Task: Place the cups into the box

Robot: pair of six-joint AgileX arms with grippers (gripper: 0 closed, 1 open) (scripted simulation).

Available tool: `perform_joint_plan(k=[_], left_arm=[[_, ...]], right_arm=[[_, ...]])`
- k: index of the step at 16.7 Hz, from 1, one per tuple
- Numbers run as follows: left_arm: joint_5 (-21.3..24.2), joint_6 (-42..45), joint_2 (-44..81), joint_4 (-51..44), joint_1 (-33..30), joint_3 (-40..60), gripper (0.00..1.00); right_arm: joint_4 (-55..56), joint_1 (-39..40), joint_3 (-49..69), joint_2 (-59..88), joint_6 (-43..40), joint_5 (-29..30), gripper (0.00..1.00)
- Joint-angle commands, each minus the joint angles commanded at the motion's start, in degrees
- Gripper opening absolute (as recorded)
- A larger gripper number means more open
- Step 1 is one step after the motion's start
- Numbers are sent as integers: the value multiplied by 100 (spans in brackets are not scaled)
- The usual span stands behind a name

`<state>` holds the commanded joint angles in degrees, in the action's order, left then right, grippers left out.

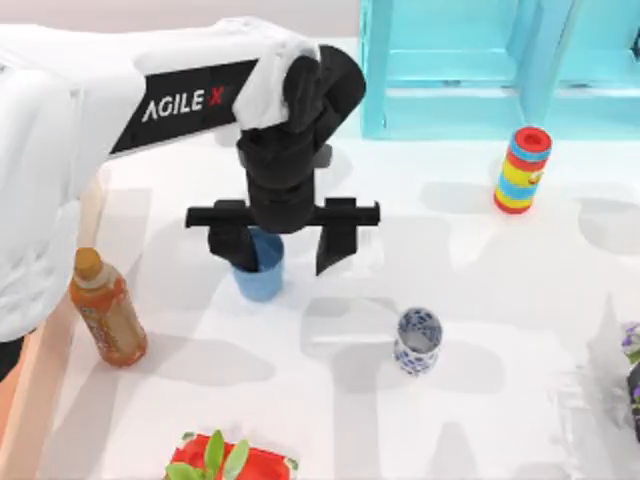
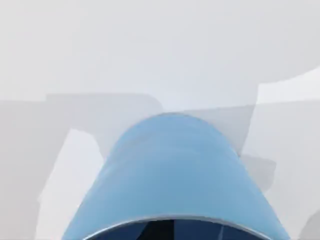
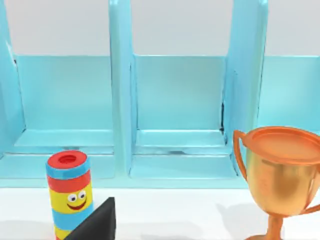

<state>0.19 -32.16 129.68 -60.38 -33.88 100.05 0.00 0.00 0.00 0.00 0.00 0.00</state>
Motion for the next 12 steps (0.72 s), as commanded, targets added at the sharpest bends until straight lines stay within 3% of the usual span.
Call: perform_joint_plan(k=[6,12], left_arm=[[0,0,0,0,0,0,2],[0,0,0,0,0,0,0]], right_arm=[[0,0,0,0,0,0,100],[0,0,0,0,0,0,100]])
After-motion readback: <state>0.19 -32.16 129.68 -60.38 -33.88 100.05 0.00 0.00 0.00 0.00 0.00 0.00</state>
